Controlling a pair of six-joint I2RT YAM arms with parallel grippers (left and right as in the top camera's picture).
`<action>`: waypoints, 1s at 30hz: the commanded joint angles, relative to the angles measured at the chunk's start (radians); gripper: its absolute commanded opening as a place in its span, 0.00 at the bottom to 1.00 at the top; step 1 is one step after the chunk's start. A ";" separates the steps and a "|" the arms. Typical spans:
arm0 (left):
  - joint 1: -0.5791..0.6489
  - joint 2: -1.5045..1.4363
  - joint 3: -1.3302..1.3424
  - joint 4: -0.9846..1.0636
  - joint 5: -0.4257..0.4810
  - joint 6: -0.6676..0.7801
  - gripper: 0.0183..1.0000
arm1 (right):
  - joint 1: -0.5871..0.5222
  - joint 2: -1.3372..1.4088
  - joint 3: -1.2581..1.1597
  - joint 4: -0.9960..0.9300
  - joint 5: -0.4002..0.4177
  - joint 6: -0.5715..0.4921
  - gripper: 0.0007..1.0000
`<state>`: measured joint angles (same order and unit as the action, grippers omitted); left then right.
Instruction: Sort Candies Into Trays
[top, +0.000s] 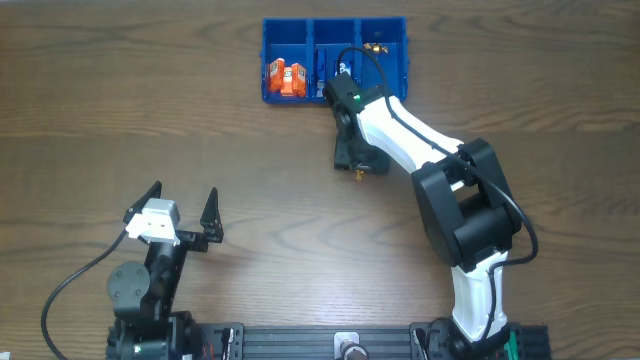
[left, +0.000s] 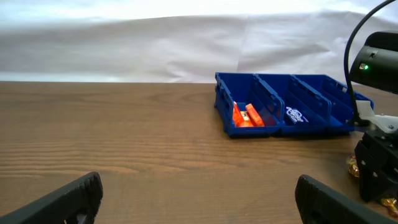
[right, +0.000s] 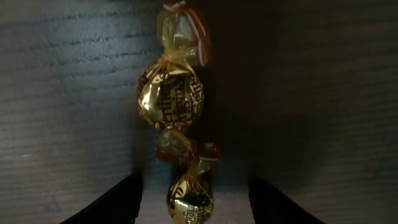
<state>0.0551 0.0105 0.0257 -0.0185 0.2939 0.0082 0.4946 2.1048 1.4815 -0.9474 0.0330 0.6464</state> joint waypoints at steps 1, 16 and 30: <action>-0.003 -0.006 -0.021 -0.030 0.020 0.015 1.00 | 0.003 0.019 -0.008 -0.010 -0.002 0.004 0.56; -0.003 -0.006 -0.021 -0.030 0.020 0.014 1.00 | 0.003 0.019 -0.008 -0.010 -0.001 0.000 0.35; -0.003 -0.006 -0.021 -0.030 0.020 0.015 1.00 | -0.014 -0.104 -0.008 -0.064 0.056 -0.016 0.12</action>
<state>0.0551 0.0105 0.0257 -0.0185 0.2939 0.0082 0.4946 2.1006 1.4811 -0.9966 0.0364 0.6392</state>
